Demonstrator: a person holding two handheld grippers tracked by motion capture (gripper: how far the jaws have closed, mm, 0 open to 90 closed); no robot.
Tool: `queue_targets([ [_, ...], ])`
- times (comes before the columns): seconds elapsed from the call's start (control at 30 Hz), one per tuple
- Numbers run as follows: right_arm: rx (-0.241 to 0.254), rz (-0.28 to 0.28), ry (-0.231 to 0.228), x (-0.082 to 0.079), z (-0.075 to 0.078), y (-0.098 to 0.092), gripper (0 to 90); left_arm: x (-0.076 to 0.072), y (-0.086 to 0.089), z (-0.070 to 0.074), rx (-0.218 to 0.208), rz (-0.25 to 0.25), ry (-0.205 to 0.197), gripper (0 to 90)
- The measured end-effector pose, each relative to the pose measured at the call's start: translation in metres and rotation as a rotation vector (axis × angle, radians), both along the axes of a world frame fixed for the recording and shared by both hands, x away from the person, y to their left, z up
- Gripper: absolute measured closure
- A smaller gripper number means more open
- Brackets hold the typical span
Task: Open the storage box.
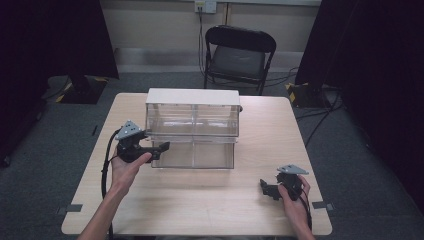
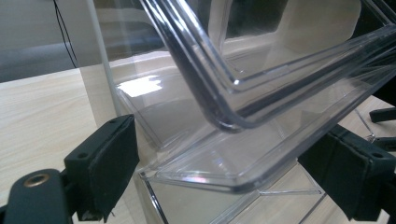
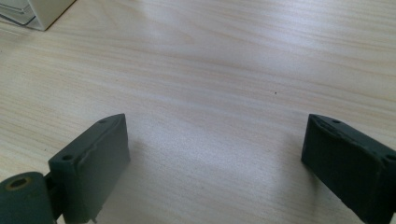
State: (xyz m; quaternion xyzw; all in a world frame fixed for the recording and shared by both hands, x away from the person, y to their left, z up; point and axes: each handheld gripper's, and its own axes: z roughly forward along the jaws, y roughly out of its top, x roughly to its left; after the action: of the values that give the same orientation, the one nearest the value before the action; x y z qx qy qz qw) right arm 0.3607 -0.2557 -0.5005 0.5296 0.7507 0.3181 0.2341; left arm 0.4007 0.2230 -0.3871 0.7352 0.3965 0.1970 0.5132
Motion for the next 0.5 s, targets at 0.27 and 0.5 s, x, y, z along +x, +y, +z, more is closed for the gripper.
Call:
queue_targets([
  [0.27, 0.002, -0.001, 0.001, 0.0001, 0.0, 0.0002, 6.7, -0.0008, 0.0005, -0.0006, -0.004, 0.004, 0.003, 13.0],
  [0.5, 0.0, 0.001, 0.0, 0.0005, -0.0001, 0.0002, 6.5, -0.001, 0.0007, -0.0004, -0.001, 0.004, 0.002, 13.4],
])
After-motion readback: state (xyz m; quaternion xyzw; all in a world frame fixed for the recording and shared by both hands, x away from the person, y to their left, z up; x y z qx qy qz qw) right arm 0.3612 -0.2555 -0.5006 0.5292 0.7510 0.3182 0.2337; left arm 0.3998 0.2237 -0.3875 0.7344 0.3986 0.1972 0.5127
